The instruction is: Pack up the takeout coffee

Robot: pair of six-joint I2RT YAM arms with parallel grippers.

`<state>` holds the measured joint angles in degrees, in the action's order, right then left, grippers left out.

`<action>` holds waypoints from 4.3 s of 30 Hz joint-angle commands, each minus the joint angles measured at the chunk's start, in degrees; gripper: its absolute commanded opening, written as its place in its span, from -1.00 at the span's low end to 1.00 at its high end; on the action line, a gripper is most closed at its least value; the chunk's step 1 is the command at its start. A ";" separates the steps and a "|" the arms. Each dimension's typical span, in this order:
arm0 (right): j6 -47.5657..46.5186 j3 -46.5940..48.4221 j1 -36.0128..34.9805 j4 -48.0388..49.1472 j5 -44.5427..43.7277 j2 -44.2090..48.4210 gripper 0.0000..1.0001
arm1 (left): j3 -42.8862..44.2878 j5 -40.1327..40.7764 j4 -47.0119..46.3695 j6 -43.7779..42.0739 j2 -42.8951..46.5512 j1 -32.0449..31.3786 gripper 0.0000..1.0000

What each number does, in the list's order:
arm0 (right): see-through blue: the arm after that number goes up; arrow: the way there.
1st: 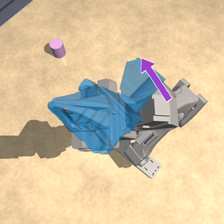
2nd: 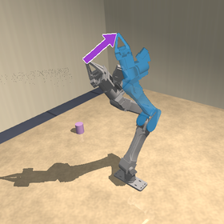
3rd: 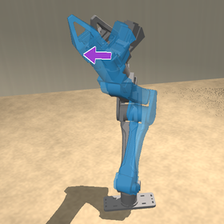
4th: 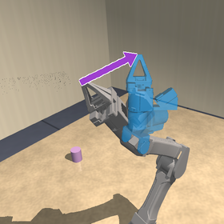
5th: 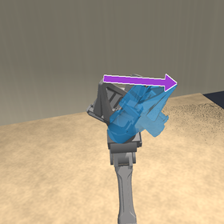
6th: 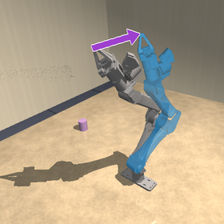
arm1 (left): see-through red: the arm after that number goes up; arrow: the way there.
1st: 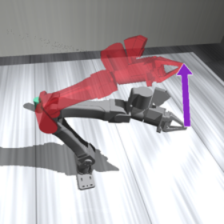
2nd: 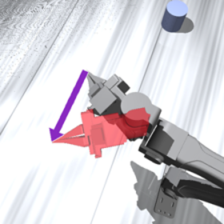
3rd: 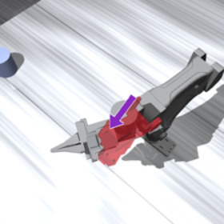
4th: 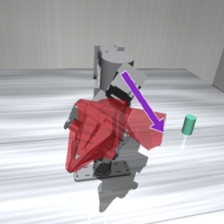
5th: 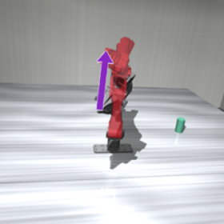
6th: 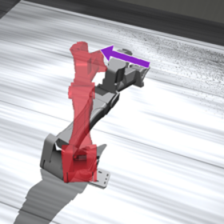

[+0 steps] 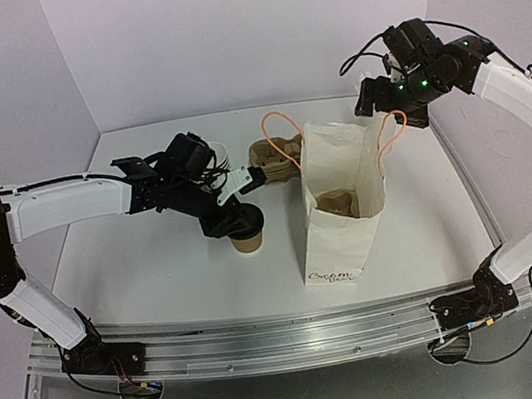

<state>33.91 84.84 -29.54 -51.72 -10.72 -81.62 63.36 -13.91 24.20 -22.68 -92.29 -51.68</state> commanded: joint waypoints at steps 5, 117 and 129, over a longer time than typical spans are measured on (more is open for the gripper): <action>-0.36 0.78 0.18 0.37 -0.70 0.62 0.84 | 3.13 -0.36 1.04 -1.14 3.22 0.26 -0.05; 19.85 -8.16 11.79 -18.35 22.49 -4.33 0.62 | 76.21 5.11 53.19 -8.98 -7.22 2.89 -0.04; 21.93 -14.01 11.64 -9.50 28.46 -9.78 0.61 | 84.50 6.88 49.04 -8.43 -12.85 -8.79 -0.04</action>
<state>54.52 72.01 -17.78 -64.49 15.16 -89.47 144.54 -7.67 75.96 -30.65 -104.12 -57.64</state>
